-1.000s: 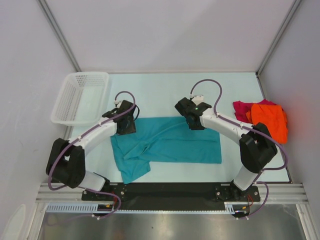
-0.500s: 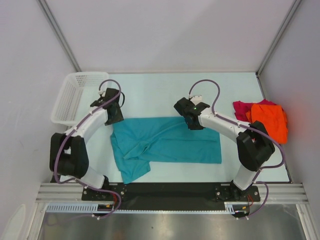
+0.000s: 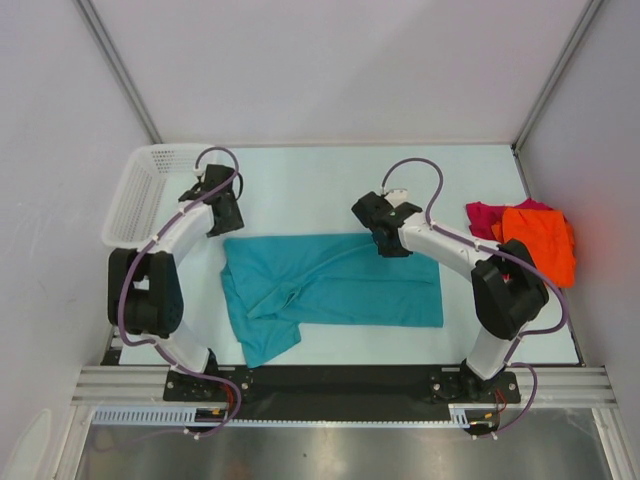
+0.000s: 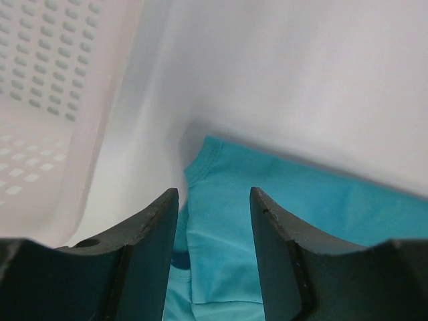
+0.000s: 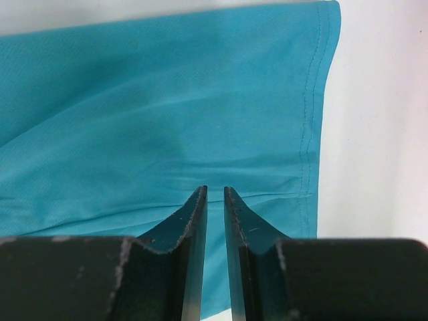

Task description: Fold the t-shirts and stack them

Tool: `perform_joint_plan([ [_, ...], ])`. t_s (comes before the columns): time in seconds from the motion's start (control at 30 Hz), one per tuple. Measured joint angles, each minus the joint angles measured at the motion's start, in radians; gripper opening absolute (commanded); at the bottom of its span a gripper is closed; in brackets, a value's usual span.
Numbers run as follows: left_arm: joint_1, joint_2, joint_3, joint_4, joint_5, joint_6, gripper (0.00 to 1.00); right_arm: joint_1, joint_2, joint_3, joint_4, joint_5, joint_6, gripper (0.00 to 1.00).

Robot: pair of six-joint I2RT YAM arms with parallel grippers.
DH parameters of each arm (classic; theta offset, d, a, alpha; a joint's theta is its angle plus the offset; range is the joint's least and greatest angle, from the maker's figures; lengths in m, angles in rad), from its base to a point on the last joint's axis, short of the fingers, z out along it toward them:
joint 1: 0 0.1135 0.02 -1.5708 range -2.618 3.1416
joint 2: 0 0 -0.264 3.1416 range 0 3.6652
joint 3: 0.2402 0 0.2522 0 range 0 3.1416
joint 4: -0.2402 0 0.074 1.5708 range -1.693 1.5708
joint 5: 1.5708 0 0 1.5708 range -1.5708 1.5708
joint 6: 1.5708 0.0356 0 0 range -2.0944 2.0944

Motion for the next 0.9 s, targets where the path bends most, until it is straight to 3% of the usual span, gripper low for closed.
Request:
perform_joint_plan([
  [0.33, 0.0, 0.0, -0.127, 0.05, 0.084, -0.02, 0.52, -0.008, 0.01, 0.0, 0.013, -0.005, -0.003, 0.21],
  [0.9, 0.0, -0.004, -0.168, 0.061, 0.066, -0.03, 0.51, -0.008, 0.011, -0.002, 0.021, -0.006, -0.011, 0.21],
])
